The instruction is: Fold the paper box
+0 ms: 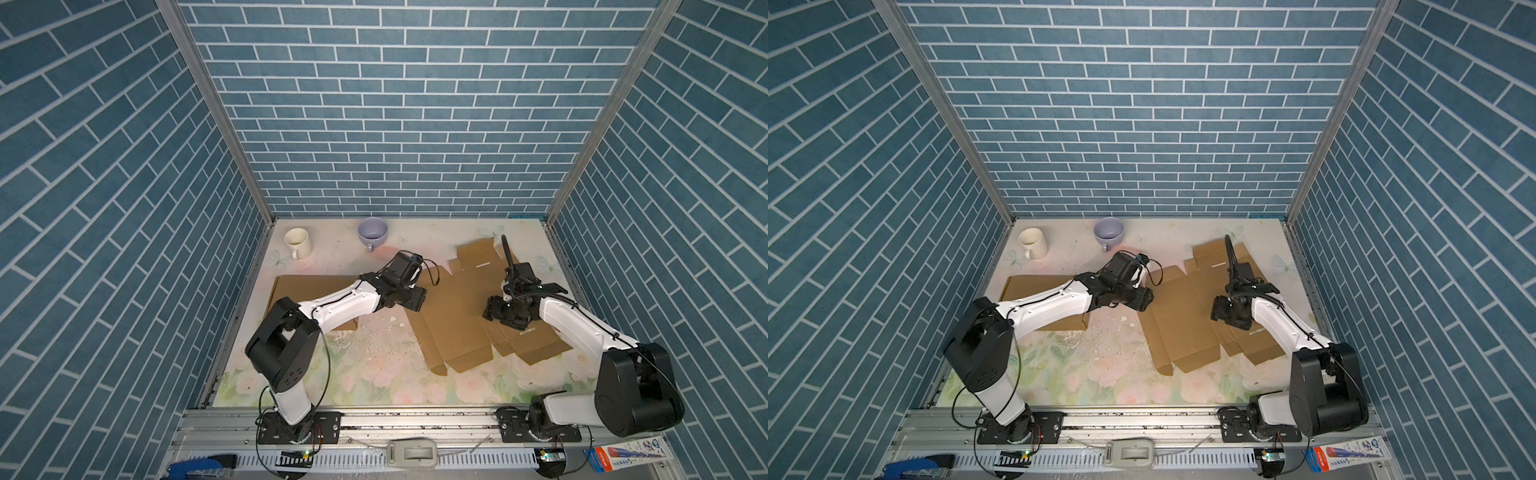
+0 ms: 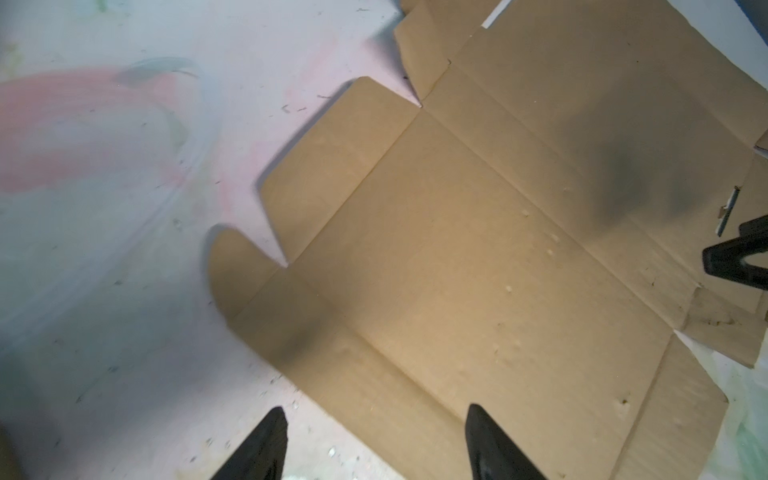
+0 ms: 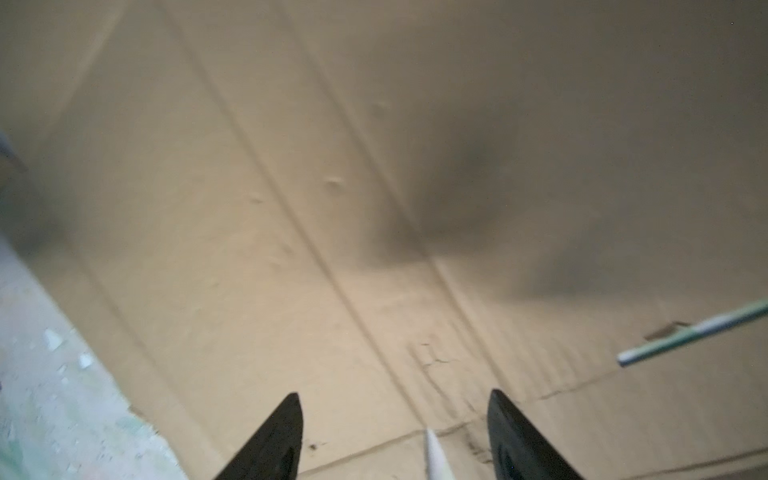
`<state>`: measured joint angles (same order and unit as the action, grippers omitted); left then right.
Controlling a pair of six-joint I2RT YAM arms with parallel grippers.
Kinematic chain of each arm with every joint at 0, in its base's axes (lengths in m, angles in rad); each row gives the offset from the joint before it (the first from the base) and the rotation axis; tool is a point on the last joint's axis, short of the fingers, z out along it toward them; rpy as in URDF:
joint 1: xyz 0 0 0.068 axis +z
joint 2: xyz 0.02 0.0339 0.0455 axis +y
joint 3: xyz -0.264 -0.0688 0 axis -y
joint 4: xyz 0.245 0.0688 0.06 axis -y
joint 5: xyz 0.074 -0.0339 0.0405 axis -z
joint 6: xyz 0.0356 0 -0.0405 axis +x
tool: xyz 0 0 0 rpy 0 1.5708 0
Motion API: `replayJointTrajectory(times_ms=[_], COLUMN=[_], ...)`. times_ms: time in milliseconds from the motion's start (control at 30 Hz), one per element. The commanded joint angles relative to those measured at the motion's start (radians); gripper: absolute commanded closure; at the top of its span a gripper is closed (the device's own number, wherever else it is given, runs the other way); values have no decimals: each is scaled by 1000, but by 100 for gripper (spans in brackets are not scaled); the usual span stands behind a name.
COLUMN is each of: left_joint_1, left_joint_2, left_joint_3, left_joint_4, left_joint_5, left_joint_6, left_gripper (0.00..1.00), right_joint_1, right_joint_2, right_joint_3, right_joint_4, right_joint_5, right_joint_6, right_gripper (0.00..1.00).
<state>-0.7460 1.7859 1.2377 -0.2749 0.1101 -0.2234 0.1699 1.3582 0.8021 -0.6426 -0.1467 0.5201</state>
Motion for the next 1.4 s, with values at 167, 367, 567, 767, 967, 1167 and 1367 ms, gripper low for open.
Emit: replayJointTrajectory(times_ms=[167, 367, 567, 767, 967, 1167, 1367], left_joint_1=[-56, -72, -73, -87, -96, -82, -18], left_joint_2=[154, 166, 89, 65, 52, 71, 82], left_joint_3=[64, -24, -142, -210, -226, -199, -177], left_joint_4=[41, 83, 94, 130, 120, 80, 69], left_joint_5=[62, 67, 45, 45, 5, -29, -44], left_joint_6=[21, -13, -34, -79, -80, -32, -6], left_gripper=[31, 32, 32, 32, 32, 31, 31], right_joint_1=[-142, -144, -139, -95, -78, -78, -45], right_joint_2=[57, 164, 287, 466, 472, 451, 323], right_joint_3=[-33, -11, 61, 223, 276, 211, 28], right_joint_4=[122, 207, 280, 293, 281, 262, 265], right_joint_5=[-35, -81, -117, -128, -104, -102, -119], right_joint_6=[54, 91, 124, 133, 140, 109, 116], right_gripper=[33, 36, 39, 40, 40, 40, 41])
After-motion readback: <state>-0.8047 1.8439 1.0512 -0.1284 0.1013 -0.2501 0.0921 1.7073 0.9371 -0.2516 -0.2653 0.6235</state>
